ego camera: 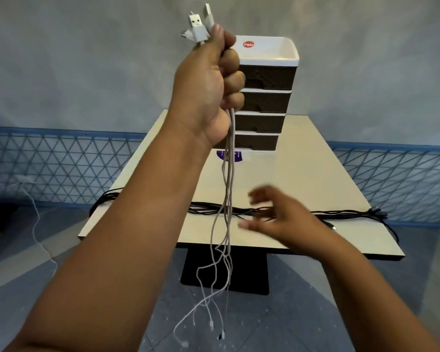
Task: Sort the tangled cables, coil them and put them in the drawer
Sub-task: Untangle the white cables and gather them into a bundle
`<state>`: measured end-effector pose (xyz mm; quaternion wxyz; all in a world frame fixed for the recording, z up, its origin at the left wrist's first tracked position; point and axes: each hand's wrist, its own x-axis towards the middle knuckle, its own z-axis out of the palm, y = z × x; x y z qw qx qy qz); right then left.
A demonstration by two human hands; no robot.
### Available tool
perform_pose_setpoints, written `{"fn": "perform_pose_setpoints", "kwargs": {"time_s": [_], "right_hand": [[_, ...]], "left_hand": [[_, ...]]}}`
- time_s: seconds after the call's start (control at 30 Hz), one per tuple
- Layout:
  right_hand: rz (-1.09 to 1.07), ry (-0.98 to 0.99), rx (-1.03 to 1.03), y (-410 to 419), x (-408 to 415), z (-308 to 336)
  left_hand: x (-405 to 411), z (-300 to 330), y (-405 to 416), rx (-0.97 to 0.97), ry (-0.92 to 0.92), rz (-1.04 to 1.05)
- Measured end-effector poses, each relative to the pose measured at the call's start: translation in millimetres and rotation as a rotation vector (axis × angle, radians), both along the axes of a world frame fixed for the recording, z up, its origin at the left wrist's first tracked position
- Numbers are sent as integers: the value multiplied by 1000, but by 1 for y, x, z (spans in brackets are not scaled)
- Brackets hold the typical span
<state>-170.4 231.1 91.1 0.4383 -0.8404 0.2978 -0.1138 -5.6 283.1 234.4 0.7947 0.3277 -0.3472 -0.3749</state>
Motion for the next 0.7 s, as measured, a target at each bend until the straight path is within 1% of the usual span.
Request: {"fn": "perform_pose_setpoints", "kwargs": {"time_s": [0.03, 0.07, 0.1, 0.13, 0.2, 0.27, 0.37, 0.43, 0.5, 0.53, 0.57, 0.6, 0.63, 0.67, 0.7], "right_hand": [[-28, -249, 92, 4, 7, 16], [-29, -424, 169, 6, 16, 26], [-9, -509, 207, 9, 27, 31], [24, -535, 220, 13, 37, 32], [74, -505, 274, 20, 53, 18], [120, -455, 369, 31, 51, -8], [97, -410, 436, 41, 34, -35], [71, -470, 524, 45, 24, -36], [115, -539, 623, 48, 19, -25], [148, -567, 660, 51, 18, -17], [174, -587, 687, 54, 18, -8], [191, -600, 696, 57, 18, 2], [196, -608, 696, 60, 18, 12], [191, -617, 693, 63, 19, 20], [179, -627, 689, 66, 21, 28]], "left_hand": [[-6, -1, -1, 10, -7, -21], [-11, -3, -2, 20, -17, -44], [-16, -4, -3, 25, -25, -69], [-19, -5, -4, 25, -22, -93], [-17, -3, -4, -5, 25, -123], [-1, 4, -2, -60, 119, -108], [34, 6, 4, -128, 286, -44], [57, -4, 4, -171, 445, -23], [74, -21, 5, -239, 631, -39], [77, -31, 7, -259, 697, -45], [77, -41, 10, -256, 724, -57], [71, -51, 14, -229, 705, -86], [61, -61, 18, -180, 645, -141], [47, -72, 23, -119, 556, -227], [30, -81, 27, -41, 430, -333]]}}
